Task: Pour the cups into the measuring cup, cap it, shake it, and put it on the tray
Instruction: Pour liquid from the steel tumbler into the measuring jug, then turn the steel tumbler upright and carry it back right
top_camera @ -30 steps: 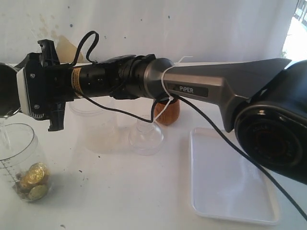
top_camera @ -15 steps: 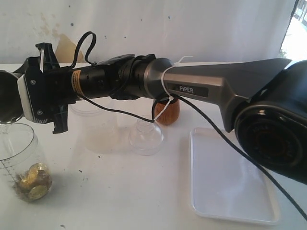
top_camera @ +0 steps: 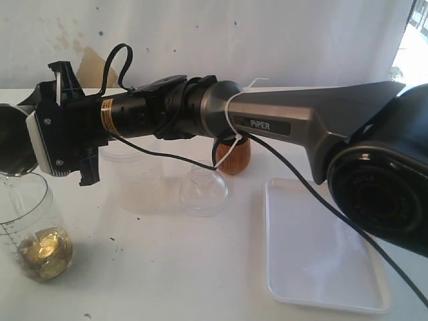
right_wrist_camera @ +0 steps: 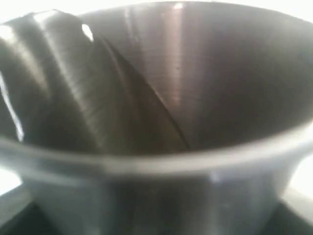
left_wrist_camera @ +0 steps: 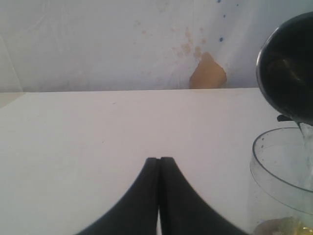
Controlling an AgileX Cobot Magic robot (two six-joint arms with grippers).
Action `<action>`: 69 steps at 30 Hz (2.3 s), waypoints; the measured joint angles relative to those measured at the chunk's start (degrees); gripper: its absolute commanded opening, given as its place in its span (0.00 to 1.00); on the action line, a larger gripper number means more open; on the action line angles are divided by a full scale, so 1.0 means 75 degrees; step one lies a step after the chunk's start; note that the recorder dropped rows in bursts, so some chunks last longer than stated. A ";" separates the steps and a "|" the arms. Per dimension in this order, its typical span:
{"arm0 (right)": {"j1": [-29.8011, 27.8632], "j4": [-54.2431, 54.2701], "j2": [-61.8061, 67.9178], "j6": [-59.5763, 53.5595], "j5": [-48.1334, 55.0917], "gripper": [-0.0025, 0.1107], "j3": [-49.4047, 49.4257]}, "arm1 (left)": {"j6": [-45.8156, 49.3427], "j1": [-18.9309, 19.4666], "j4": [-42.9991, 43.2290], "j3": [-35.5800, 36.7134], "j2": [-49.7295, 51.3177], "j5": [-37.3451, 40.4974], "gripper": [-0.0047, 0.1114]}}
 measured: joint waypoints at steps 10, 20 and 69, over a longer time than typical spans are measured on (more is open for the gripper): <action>0.0000 0.0000 0.0000 -0.0419 0.0134 0.02 0.0000 | 0.0000 0.0000 0.0000 0.0000 0.0000 0.0000 0.04; 0.0000 0.0000 0.0000 -0.0833 0.0185 0.02 0.0000 | 0.0000 0.0000 0.0000 0.0000 0.0000 0.0000 0.04; 0.0000 0.0000 -0.0048 -0.1237 0.0356 0.02 0.0000 | 0.0000 0.0000 0.0000 0.0000 0.0000 0.0000 0.04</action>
